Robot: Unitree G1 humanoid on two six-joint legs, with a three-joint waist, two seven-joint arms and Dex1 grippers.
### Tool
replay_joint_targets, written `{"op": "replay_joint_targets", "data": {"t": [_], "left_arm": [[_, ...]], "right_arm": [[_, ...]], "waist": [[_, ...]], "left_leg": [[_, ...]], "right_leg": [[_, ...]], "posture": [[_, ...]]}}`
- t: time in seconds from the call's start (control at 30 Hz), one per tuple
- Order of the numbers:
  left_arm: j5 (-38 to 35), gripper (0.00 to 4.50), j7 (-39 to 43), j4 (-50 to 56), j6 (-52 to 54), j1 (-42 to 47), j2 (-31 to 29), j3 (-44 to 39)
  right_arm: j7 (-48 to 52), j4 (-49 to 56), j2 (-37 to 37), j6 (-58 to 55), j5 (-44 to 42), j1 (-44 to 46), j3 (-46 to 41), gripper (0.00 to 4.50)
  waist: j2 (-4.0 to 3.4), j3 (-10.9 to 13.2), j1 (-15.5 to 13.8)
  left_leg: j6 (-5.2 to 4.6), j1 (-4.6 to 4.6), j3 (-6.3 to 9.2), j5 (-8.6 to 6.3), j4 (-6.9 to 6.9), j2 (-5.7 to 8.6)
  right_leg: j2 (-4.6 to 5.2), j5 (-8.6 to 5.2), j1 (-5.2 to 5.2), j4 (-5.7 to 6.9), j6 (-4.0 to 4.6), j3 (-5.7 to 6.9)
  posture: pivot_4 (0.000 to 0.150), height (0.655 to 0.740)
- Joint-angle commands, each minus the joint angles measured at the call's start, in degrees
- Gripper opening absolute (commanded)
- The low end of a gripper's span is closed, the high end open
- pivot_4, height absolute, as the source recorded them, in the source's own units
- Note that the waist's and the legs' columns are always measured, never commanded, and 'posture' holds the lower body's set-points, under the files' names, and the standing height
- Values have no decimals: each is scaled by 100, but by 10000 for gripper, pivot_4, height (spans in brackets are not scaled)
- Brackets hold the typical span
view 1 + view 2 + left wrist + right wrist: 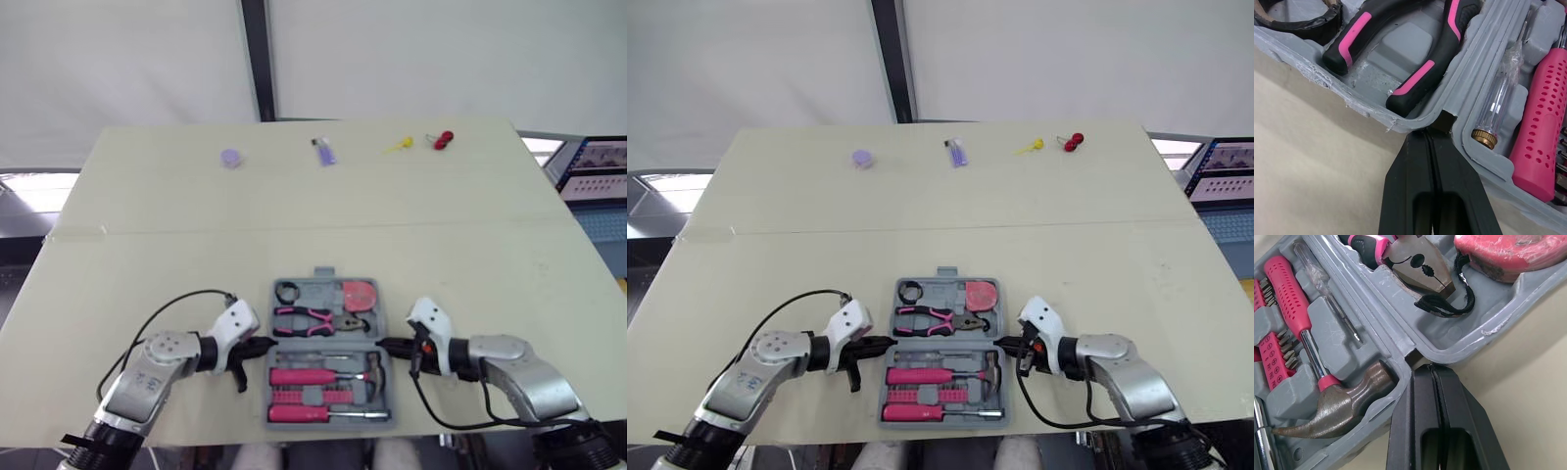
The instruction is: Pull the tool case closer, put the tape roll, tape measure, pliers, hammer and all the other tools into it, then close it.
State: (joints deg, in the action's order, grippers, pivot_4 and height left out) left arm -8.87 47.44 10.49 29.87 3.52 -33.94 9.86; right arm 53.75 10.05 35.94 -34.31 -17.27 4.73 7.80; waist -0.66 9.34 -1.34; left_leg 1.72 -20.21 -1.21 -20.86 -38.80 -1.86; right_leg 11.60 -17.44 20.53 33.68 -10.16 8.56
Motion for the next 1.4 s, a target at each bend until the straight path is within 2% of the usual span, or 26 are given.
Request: {"op": "replay_joint_targets", "data": {"t": [0.03, 1.4], "left_arm": [[-57, 0, 234, 61, 179, -209, -14, 407], [-48, 0, 456, 200, 317, -371, -239, 494]], "right_arm": [[211, 304, -22, 21, -217, -2, 112, 350], [267, 437, -1, -41, -282, -56, 169, 350]], "waist": [[0, 0, 0], [-1, -1, 2]], "left_leg": [[0, 0, 0, 0, 0, 0], [0, 2, -1, 0, 10, 0]], "right_leg": [[0, 0, 0, 0, 0, 0], [0, 0, 1, -3, 0, 0]], "posture": [[1500, 7400], [1500, 7400]]}}
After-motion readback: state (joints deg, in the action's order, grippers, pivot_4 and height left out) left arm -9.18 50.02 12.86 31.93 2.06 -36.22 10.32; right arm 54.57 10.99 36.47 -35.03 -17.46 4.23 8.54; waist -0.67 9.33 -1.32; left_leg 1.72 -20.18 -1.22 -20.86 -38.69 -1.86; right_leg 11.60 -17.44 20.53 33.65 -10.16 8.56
